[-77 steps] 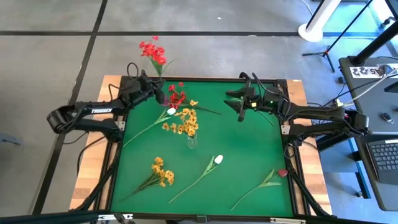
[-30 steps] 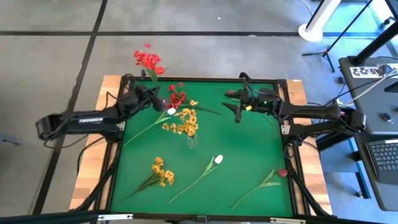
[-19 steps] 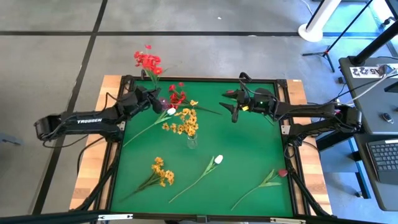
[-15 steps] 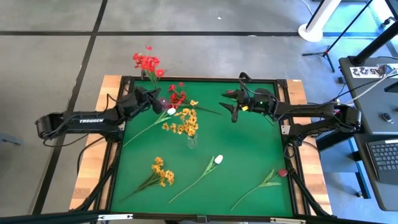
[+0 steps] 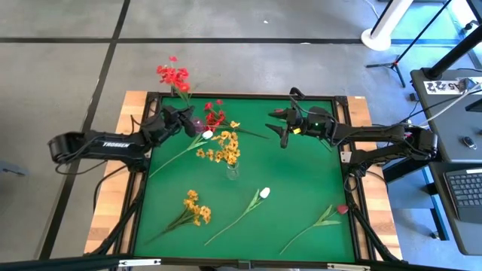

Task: Sort flowers into vase by color
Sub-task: Put the bottom red flowers into the violet vase, then put the red flowers into the violet vase

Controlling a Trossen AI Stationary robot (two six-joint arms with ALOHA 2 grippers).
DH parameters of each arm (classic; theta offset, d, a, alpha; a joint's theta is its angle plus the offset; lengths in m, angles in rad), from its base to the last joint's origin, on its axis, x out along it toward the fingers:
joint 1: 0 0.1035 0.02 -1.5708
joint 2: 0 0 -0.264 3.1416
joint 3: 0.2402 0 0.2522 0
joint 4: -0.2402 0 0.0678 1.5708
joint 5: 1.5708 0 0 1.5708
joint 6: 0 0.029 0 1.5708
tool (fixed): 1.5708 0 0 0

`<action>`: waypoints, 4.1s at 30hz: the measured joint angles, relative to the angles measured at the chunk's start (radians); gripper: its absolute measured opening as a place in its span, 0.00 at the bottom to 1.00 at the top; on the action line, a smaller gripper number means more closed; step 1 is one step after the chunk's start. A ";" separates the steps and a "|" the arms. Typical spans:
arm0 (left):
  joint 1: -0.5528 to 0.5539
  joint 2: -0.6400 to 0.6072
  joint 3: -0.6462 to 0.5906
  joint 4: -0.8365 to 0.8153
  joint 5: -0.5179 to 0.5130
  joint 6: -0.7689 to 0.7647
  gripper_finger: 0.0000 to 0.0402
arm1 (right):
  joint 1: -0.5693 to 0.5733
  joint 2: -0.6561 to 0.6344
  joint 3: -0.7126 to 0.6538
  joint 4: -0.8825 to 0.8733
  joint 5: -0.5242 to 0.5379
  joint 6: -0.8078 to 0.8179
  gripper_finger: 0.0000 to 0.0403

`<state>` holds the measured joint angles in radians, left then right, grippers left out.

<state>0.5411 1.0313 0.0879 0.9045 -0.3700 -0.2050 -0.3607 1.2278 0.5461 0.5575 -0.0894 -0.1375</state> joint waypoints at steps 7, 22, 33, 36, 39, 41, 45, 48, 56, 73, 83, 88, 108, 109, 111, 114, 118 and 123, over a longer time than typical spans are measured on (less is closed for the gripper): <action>0.011 0.062 0.000 0.024 -0.003 0.002 0.01 | 0.000 0.000 0.000 0.000 0.000 0.000 0.49; 0.017 0.175 0.000 0.074 -0.042 -0.045 0.09 | 0.000 0.000 0.000 0.001 0.000 0.000 0.49; -0.027 0.171 0.001 0.033 -0.087 -0.030 0.36 | 0.000 -0.001 0.000 -0.008 0.000 0.001 0.49; -0.035 0.171 0.001 -0.010 -0.091 -0.052 0.43 | 0.000 -0.001 0.000 -0.008 0.000 0.001 0.49; -0.043 0.171 0.001 -0.066 -0.093 -0.078 0.48 | 0.000 -0.001 0.000 -0.009 0.000 0.001 0.49; -0.052 0.171 0.001 -0.104 -0.093 -0.082 0.50 | 0.000 -0.001 0.000 -0.009 0.000 0.001 0.49; -0.074 0.158 0.001 -0.174 -0.123 -0.051 0.53 | 0.000 -0.001 0.000 -0.010 0.000 0.001 0.49; -0.088 0.124 0.001 -0.209 -0.150 -0.048 0.54 | 0.000 -0.001 0.000 -0.017 -0.001 0.001 0.49; -0.092 -0.044 0.001 -0.314 -0.164 -0.038 0.54 | 0.000 -0.001 0.000 -0.016 0.000 0.001 0.49; -0.161 -0.344 0.287 -1.401 -0.138 -0.330 0.53 | 0.000 0.002 0.000 -0.018 0.120 -0.002 0.49; -0.386 -0.352 0.317 -1.322 -0.111 -0.486 0.49 | 0.000 0.073 0.049 -0.146 0.099 0.001 0.49; -0.617 -0.361 0.317 -1.155 -0.186 -0.418 0.46 | 0.000 0.116 0.097 -0.237 0.094 0.001 0.49; -1.232 -0.316 0.316 -1.129 -0.801 -0.569 0.45 | 0.000 0.533 0.466 -0.459 0.022 -0.082 0.49; -1.235 -0.306 0.316 -1.126 -0.812 -0.574 0.45 | 0.000 0.558 0.482 -0.459 0.015 -0.084 0.49; -1.238 -0.279 0.316 -1.122 -0.826 -0.596 0.45 | 0.000 0.602 0.511 -0.460 0.016 -0.094 0.49; -1.238 -0.239 0.315 -1.117 -0.825 -0.627 0.45 | 0.000 0.655 0.547 -0.464 0.034 -0.095 0.49; -1.238 -0.187 0.315 -1.118 -0.824 -0.681 0.45 | 0.000 0.707 0.581 -0.483 0.069 -0.085 0.49; -1.238 -0.144 0.315 -1.112 -0.814 -0.739 0.45 | -0.004 0.756 0.589 -0.502 0.078 -0.073 0.49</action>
<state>-0.6969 0.8874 0.4030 -0.2074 -1.1840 -0.9436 -0.3646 1.9840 1.1351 0.0555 -0.0113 -0.2103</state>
